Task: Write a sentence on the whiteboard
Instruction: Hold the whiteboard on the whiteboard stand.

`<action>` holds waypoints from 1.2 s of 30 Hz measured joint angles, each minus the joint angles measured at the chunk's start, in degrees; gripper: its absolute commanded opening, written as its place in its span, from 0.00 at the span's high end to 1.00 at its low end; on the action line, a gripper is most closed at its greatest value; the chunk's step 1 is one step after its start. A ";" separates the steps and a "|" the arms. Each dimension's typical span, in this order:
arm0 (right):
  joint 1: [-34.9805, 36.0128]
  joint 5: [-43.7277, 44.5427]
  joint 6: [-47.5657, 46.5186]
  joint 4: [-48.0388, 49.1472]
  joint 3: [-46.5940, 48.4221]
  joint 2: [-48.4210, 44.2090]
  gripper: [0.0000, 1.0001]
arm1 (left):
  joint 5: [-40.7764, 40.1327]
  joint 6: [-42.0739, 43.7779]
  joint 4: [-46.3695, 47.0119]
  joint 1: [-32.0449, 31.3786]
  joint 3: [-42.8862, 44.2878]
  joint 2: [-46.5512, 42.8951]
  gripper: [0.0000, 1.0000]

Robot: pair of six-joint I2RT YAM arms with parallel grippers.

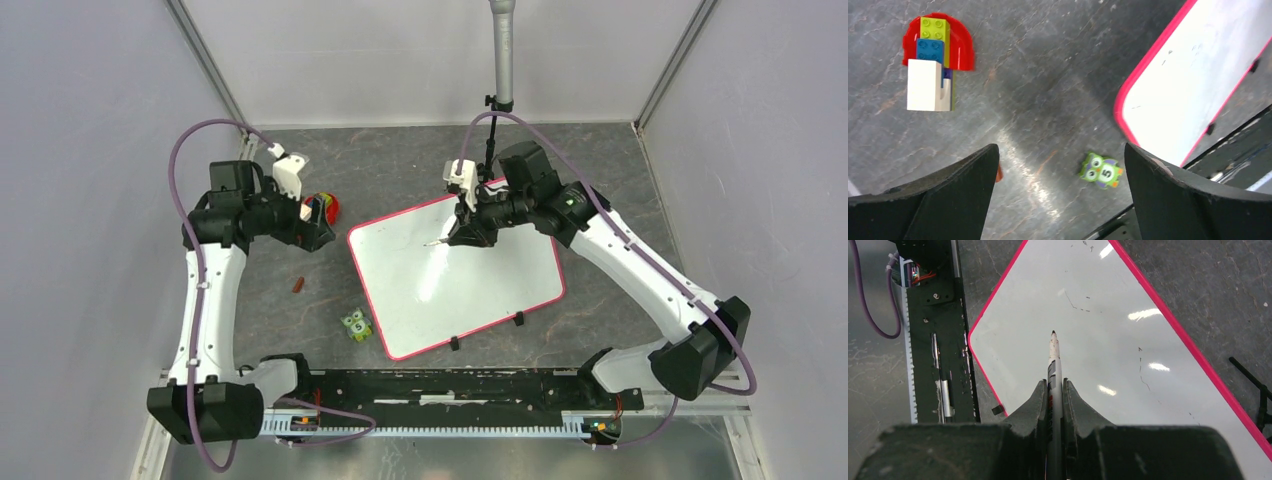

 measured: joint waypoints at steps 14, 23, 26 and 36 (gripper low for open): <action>2.95 3.87 -0.42 -0.79 0.52 1.31 1.00 | 0.76 -14.56 7.28 -0.33 -3.45 -9.18 0.00; 2.95 4.09 -1.60 -2.36 -0.33 0.79 1.00 | 11.39 -13.73 6.49 -0.42 -4.11 -4.28 0.00; 2.95 4.07 -2.03 -2.73 -0.33 0.68 1.00 | 13.16 -13.29 6.43 -1.18 -4.74 -4.22 0.00; 2.95 4.15 -2.23 -3.06 0.44 0.76 1.00 | 14.97 -12.17 4.87 -4.46 -4.87 -1.60 0.01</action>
